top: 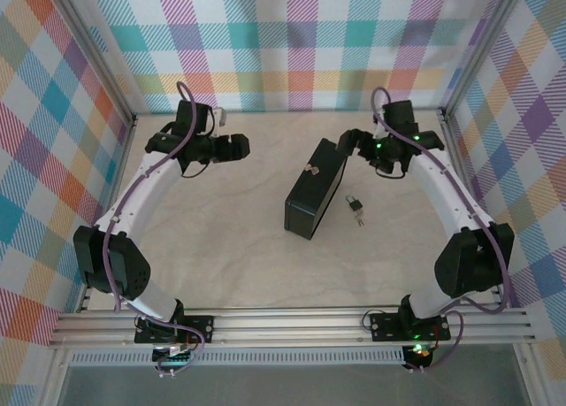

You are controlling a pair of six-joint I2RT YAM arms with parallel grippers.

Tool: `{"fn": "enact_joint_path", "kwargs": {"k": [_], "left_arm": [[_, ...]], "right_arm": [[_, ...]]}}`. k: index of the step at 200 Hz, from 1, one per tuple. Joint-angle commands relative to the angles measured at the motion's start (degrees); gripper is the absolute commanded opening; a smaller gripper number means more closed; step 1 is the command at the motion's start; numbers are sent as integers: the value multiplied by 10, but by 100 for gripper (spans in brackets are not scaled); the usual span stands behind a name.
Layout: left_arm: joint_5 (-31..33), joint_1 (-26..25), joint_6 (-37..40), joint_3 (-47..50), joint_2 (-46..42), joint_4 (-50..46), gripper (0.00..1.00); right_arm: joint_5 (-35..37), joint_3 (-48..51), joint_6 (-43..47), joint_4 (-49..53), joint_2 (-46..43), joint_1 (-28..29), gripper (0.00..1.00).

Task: Unlock a padlock with a key

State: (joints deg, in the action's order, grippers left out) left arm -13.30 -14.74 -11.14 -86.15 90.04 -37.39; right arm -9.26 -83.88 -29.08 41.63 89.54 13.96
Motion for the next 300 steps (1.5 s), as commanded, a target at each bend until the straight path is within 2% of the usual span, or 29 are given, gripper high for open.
{"fn": "enact_joint_path", "kwargs": {"k": [1,60,134,226,264,279,300], "left_arm": [[-36,2,-2,-5,4,-1,80],[-55,2,8,19,-13,3,79],[-82,2,16,46,-14,19,79],[-89,3,39,55,-24,5,78],[-93,3,39,54,-26,4,78],[-105,4,39,51,-25,4,78],[-155,-1,46,45,-22,0,76]], "right_arm": [[6,-30,-55,45,22,35,100],[25,-87,-96,53,102,74,100],[29,-154,-119,59,163,88,100],[65,-188,-84,123,220,88,95],[60,-143,-65,104,189,86,82],[21,-100,-63,58,162,80,76],[-69,-5,-71,-51,113,58,75]]}}
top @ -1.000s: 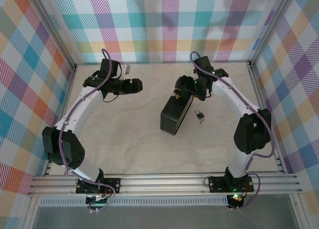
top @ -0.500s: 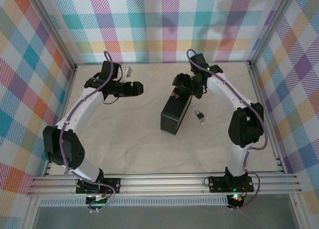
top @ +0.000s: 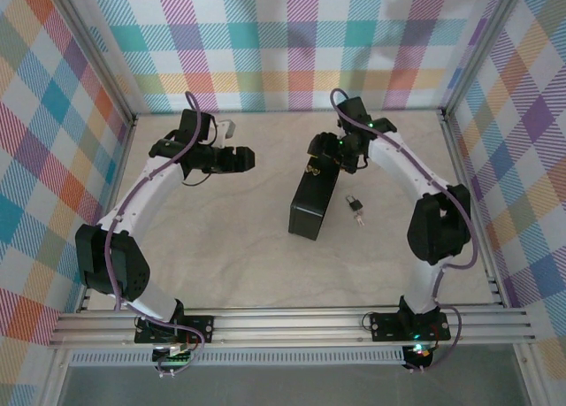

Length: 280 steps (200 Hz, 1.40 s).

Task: Unlock a padlock with a key

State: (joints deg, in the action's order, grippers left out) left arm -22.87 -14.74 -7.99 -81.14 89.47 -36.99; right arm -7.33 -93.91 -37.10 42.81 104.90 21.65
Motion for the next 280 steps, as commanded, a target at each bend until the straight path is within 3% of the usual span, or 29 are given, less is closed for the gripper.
{"fn": "enact_joint_path", "kwargs": {"k": [1,54,85,127,185,257,280], "left_arm": [[-60,-1,16,-5,-17,-4,76],[-106,-89,43,-20,-1,-20,74],[-61,-134,15,-22,28,-7,74],[81,-134,-77,-34,92,-9,73],[263,-124,-127,-57,163,2,74],[235,-85,-145,-27,206,42,74],[225,-74,-144,-15,186,50,74]], "right_arm": [[-94,102,8,-70,-43,-20,75],[-250,257,-36,-268,-89,-72,77],[-306,296,-64,-376,-71,-76,82],[-337,301,-77,-449,-33,-78,85],[-369,265,-108,-523,56,-78,92],[-371,228,-103,-521,98,-76,93],[-351,211,-66,-461,82,-78,96]]}}
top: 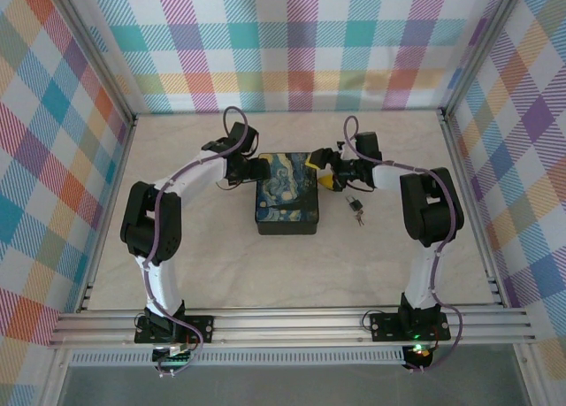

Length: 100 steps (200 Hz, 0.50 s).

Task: Unlock a padlock with a key

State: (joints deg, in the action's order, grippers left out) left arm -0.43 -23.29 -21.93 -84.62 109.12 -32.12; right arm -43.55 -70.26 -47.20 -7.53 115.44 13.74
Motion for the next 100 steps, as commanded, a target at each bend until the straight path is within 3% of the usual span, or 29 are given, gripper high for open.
{"fn": "enact_joint_path", "kwargs": {"k": [1,37,41,46,58,71,82,100], "left_arm": [[0,13,-4,21,-12,2,74],[15,40,44,38,-83,26,80],[19,45,46,43,-90,32,82],[26,53,46,49,-100,37,98],[41,77,41,74,-127,48,100],[62,105,45,106,-156,65,100],[103,125,52,138,-182,83,100],[204,148,76,220,-233,150,100]], "right_arm": [[12,-27,39,47,-25,1,96],[83,-99,170,233,-81,-4,100],[96,-104,180,250,-89,-6,100],[117,-107,188,268,-100,-10,100],[187,-103,194,303,-129,-25,100],[263,-69,204,309,-174,-47,100],[369,-28,220,302,-214,-59,100],[494,95,289,191,-297,-74,100]]}}
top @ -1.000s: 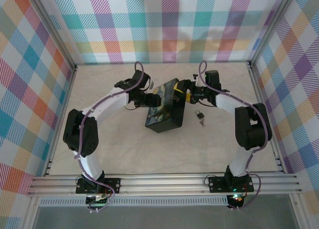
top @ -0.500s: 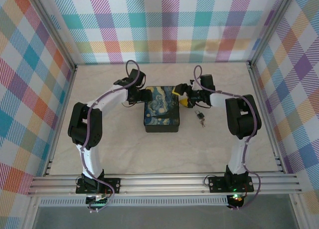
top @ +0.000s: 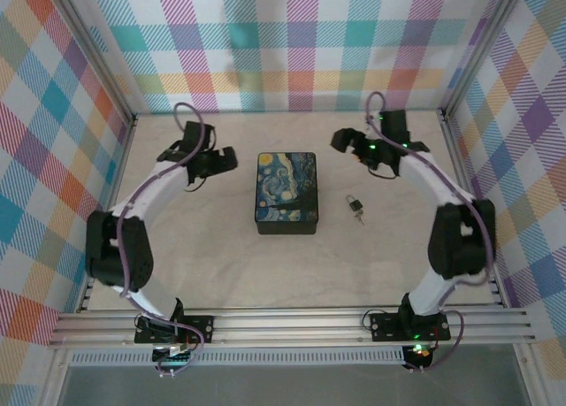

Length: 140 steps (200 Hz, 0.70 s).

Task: Unlock a padlock with a key

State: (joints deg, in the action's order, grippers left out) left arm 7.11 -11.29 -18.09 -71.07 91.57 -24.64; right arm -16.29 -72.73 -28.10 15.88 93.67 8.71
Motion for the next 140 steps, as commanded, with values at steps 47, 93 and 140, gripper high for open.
{"fn": "enact_joint_path", "kwargs": {"k": [47,93,140], "left_arm": [[89,90,164,309,-136,331,100],[63,91,135,422,-91,545,100],[-16,83,186,483,-11,752,100]], "right_arm": [[286,326,171,-209,-178,-92,100],[269,460,206,-505,-120,-97,100],[202,512,250,-666,-64,-86,100]]}}
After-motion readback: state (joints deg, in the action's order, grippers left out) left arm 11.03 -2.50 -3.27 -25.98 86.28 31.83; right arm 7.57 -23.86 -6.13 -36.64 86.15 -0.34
